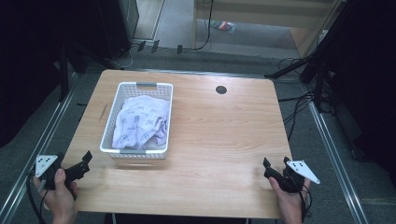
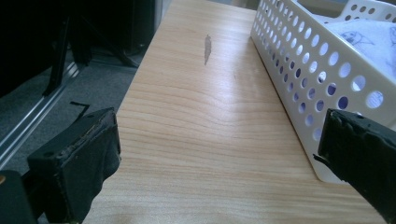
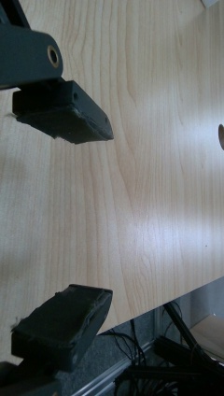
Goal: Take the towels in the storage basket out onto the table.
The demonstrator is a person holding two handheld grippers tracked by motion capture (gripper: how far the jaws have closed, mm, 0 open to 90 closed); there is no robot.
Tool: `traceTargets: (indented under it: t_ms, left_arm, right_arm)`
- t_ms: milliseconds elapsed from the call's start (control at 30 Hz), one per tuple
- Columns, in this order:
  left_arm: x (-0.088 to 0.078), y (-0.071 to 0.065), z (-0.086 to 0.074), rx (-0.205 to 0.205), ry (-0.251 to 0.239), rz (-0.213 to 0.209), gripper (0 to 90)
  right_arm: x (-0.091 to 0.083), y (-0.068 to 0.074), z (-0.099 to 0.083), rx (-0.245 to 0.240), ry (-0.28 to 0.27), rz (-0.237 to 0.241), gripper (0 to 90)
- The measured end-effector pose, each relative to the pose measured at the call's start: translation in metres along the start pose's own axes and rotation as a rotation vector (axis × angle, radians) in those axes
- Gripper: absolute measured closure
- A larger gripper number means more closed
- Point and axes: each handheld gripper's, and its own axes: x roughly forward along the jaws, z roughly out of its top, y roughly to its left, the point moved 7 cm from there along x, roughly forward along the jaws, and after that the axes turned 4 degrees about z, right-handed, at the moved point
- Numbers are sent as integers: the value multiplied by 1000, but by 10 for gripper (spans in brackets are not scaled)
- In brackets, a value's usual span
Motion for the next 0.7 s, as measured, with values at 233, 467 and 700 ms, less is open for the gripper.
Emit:
traceTargets:
  t_ms: [233,467,700]
  left_arm:
    - [2,3,2,-16,8,14,0]
    - [-10,2,13,-11,-18,7,0]
    - [-26,-2,34,6,-53,-11,0]
  right_arm:
    - [1,3,-1,-16,7,19,172]
    - [1,7,-2,-44,33,79,142]
    - [1,7,-2,-40,20,83,128]
